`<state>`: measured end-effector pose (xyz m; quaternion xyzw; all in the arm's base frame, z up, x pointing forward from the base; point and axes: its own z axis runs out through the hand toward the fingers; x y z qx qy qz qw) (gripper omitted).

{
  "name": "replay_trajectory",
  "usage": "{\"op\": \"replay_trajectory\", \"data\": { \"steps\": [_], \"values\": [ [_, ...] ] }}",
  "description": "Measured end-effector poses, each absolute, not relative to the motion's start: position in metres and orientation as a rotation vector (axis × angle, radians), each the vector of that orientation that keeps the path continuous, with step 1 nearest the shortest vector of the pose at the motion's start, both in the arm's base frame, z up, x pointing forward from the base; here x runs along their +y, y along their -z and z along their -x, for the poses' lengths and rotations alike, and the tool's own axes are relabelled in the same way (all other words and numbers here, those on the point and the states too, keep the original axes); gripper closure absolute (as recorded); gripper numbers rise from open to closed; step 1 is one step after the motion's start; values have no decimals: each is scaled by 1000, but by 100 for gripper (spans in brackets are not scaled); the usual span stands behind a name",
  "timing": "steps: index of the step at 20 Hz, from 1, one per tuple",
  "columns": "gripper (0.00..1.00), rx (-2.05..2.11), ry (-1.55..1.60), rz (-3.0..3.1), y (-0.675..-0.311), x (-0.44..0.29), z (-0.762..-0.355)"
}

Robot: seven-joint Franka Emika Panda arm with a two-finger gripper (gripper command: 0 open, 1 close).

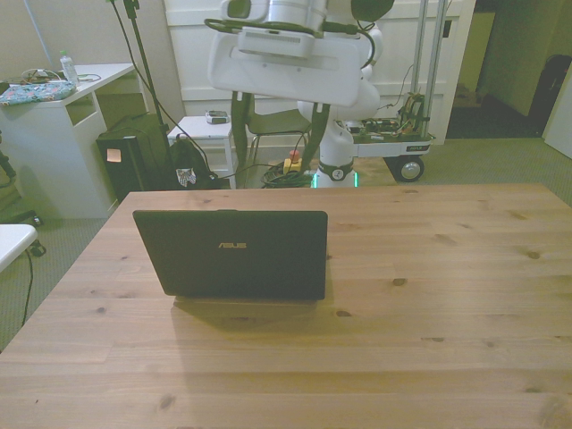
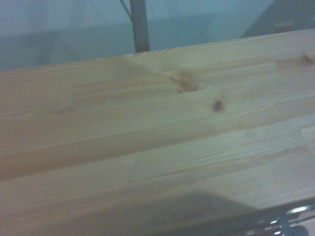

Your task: Close the laptop

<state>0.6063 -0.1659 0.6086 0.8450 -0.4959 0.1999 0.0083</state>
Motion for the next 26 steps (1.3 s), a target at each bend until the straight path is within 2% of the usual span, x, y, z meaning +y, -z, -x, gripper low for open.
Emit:
{"op": "replay_trajectory", "data": {
  "steps": [4, 5, 12, 26],
  "values": [
    [0, -1566, -622, -2621, -594, -197, -638],
    [100, -1566, -614, -2619, -586, -203, -646],
    [100, -1539, -553, -2652, -549, -202, -673],
    [100, -1518, -507, -2665, -540, -204, -662]
  ]
}}
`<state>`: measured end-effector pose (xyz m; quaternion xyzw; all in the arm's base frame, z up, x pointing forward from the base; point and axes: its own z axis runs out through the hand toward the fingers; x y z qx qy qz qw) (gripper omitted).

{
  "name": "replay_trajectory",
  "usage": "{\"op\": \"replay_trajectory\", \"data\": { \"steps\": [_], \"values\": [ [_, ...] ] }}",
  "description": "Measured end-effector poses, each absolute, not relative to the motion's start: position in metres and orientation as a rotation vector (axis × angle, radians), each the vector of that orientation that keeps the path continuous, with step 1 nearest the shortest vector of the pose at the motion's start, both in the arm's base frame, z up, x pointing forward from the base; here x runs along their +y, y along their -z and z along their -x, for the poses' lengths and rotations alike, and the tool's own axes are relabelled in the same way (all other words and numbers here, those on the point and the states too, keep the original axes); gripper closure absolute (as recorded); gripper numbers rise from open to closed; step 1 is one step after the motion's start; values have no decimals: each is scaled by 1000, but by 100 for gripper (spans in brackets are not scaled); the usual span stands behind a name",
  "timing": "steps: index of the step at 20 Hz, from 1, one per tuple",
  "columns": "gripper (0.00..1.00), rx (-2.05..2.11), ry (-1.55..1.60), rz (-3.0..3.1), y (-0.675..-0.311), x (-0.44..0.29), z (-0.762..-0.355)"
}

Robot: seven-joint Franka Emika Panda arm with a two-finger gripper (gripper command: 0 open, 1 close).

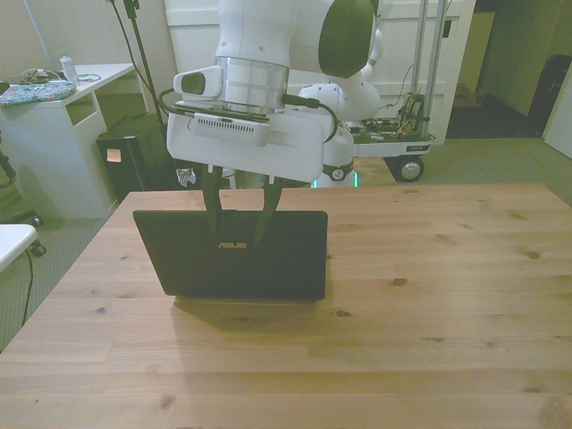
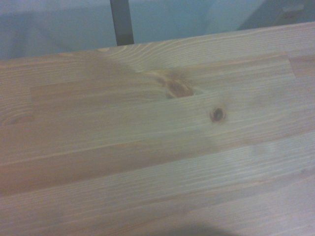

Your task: Close the laptop

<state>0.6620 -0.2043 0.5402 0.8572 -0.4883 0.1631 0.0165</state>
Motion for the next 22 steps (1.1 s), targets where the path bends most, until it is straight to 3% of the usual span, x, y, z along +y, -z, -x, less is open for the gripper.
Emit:
{"op": "replay_trajectory", "data": {
  "steps": [13, 22],
  "values": [
    [100, -1475, -429, -2700, -535, -180, -629],
    [100, -1452, -242, -2720, -495, -138, -567]
  ]
}}
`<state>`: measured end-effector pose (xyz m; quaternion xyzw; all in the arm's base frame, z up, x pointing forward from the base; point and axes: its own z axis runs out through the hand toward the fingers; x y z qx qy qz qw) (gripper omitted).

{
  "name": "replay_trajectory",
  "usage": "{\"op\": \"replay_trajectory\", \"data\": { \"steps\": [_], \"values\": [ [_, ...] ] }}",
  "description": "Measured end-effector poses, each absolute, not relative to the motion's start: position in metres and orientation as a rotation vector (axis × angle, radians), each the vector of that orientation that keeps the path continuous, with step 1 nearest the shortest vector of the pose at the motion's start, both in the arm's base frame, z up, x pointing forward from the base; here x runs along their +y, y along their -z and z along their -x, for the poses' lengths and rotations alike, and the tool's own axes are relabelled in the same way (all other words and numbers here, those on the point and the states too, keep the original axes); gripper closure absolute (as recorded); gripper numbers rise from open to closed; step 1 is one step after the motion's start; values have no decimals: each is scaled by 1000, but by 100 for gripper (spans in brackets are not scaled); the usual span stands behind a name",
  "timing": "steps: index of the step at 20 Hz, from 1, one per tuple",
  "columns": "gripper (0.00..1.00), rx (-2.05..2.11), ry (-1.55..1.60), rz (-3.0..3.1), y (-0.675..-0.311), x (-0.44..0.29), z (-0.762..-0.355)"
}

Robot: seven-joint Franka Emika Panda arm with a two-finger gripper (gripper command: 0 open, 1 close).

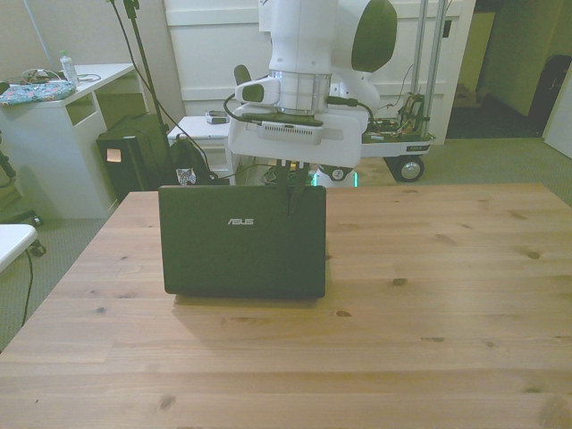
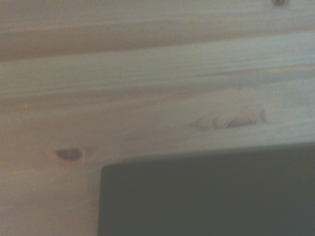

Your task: Close the laptop

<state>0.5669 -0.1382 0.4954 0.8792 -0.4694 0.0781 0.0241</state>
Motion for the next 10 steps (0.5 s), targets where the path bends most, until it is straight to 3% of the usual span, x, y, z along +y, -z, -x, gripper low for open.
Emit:
{"op": "replay_trajectory", "data": {
  "steps": [10],
  "values": [
    [100, -1476, -81, -2660, -408, -144, -493]
  ]
}}
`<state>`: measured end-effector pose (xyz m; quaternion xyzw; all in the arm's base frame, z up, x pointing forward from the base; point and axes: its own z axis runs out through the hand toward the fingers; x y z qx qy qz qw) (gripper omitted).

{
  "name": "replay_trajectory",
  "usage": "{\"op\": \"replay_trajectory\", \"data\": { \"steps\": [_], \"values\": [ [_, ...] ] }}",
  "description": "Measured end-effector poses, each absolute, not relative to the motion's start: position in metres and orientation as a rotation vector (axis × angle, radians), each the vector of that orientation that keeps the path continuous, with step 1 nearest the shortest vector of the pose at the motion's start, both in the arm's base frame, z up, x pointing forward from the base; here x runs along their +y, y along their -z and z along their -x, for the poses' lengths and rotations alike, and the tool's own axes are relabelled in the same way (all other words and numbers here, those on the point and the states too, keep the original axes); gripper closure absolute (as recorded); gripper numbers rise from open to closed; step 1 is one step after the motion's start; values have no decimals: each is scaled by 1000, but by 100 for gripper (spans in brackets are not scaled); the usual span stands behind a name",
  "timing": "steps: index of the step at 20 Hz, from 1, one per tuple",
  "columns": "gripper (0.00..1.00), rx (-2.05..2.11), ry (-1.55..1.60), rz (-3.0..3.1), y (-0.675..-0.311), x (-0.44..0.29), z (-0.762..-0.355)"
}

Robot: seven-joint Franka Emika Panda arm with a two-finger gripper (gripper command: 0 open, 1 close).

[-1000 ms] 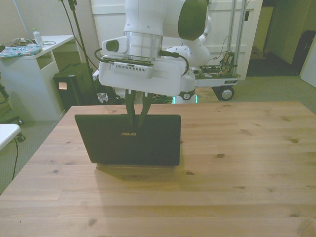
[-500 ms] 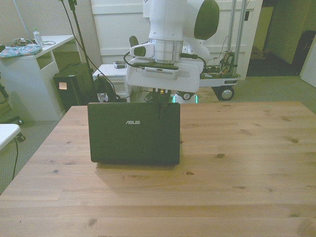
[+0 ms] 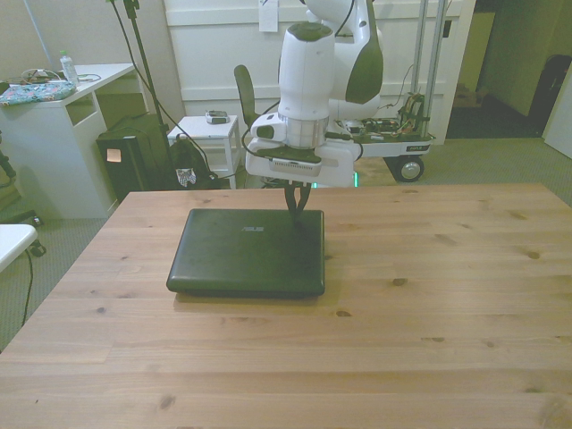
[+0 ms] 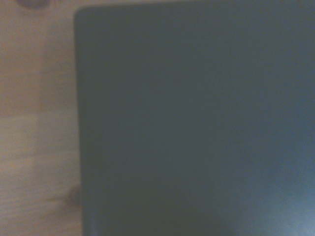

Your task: Close the laptop

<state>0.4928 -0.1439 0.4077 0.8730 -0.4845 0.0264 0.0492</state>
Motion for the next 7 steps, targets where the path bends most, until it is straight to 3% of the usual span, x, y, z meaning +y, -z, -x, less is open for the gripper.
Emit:
{"op": "replay_trajectory", "data": {
  "steps": [3, 6, 7],
  "values": [
    [100, -1481, -140, -2674, -434, -140, -486],
    [100, -1450, -241, -2728, -500, -110, -480],
    [0, -1432, -274, -2762, -525, -95, -477]
  ]
}}
